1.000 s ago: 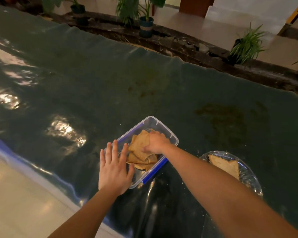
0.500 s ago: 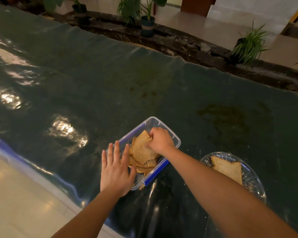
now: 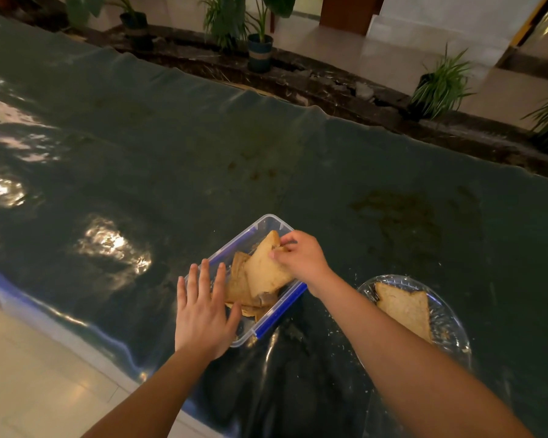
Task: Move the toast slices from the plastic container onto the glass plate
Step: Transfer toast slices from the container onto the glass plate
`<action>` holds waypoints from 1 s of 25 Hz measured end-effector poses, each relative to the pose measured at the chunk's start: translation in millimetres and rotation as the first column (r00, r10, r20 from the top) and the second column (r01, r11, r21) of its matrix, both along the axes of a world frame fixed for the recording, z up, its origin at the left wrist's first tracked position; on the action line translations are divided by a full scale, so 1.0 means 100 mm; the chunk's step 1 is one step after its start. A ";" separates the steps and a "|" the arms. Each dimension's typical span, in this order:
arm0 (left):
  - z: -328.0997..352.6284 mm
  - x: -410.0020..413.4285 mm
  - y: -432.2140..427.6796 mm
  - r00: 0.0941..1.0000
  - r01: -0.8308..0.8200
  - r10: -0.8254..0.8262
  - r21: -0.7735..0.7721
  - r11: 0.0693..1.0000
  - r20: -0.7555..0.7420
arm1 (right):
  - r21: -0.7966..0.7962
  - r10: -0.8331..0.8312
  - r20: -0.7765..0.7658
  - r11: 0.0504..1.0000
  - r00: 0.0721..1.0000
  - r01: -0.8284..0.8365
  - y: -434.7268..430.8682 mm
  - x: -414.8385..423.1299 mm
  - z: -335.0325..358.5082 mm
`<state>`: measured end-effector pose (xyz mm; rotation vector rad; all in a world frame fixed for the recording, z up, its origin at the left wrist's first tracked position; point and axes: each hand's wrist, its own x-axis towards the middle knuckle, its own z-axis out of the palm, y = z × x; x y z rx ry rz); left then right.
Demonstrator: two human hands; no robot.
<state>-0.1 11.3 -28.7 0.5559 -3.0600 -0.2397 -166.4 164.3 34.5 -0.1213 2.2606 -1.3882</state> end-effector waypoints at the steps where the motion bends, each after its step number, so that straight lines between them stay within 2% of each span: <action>1: 0.00 0.00 0.00 1.000 0.002 -0.002 0.005 1.000 -0.002 | -0.063 -0.046 0.041 0.997 0.998 0.048 0.07 0.01 0.06; 6: -0.02 0.01 -0.01 1.000 0.001 -0.001 -0.016 1.000 0.015 | -0.274 -0.208 0.131 0.932 0.969 0.237 0.59 0.07 0.39; 11: -0.04 0.00 -0.02 1.000 0.015 -0.015 -0.017 1.000 -0.008 | -0.388 -0.361 0.267 0.808 0.893 0.443 1.53 0.29 0.41; 16: -0.06 -0.01 -0.02 1.000 0.016 -0.016 -0.033 0.999 -0.009 | -0.323 -0.525 0.371 0.700 0.766 0.636 2.37 0.65 0.08; 19: -0.06 0.00 -0.03 1.000 0.020 -0.020 -0.035 0.999 0.004 | -0.321 -0.561 0.424 0.641 0.711 0.697 2.64 0.83 -0.17; 23: -0.04 0.00 -0.01 1.000 0.011 -0.011 -0.028 1.000 0.008 | -0.258 -0.574 0.481 0.630 0.662 0.733 2.78 0.97 -0.46; 25: -0.02 0.00 0.01 1.000 0.007 -0.007 -0.025 1.000 0.017 | -0.188 -0.612 0.457 0.643 0.645 0.743 2.82 1.01 -0.56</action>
